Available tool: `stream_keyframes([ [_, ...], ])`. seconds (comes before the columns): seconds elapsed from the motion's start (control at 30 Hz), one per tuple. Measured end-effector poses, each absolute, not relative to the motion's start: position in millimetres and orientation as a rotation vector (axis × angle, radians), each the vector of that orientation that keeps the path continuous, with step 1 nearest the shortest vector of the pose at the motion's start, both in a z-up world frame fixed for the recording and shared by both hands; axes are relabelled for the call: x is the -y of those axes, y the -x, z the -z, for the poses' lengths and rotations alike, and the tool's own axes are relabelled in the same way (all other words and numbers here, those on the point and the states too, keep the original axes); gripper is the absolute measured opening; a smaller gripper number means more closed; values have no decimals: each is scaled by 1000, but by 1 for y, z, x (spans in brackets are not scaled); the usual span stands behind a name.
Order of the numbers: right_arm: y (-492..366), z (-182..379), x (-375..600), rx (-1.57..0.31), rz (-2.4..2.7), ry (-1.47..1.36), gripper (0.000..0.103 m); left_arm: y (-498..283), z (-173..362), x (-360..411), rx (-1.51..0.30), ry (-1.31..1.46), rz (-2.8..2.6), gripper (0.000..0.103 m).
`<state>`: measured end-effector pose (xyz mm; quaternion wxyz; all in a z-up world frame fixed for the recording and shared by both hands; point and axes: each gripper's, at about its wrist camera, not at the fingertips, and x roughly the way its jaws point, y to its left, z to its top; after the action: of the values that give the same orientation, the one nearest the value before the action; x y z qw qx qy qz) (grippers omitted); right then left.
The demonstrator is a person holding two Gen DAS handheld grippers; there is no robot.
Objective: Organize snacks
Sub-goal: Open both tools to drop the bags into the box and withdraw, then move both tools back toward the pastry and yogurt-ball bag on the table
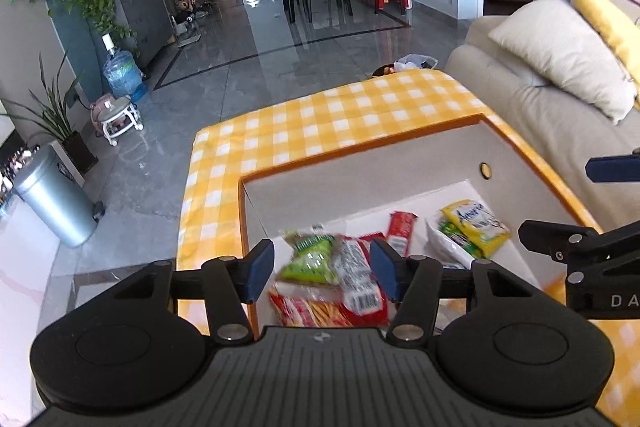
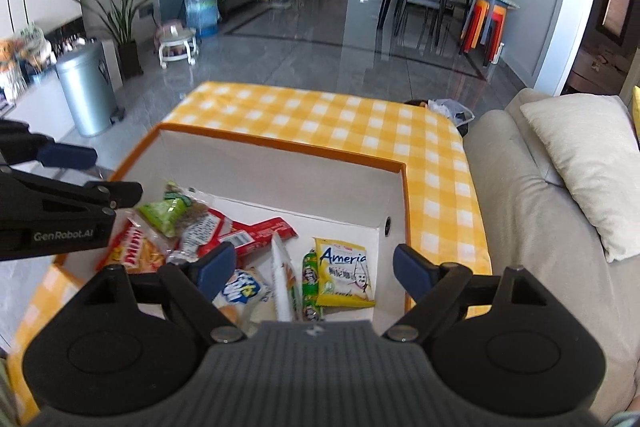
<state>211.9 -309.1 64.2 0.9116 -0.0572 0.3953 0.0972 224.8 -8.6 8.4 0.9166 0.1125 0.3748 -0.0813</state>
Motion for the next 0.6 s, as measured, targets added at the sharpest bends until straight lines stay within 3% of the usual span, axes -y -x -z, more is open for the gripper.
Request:
stream_keyframes([
  [0.6, -92, -49, 330, -809, -165, 26, 83, -125, 13, 12, -783, -163, 195, 73],
])
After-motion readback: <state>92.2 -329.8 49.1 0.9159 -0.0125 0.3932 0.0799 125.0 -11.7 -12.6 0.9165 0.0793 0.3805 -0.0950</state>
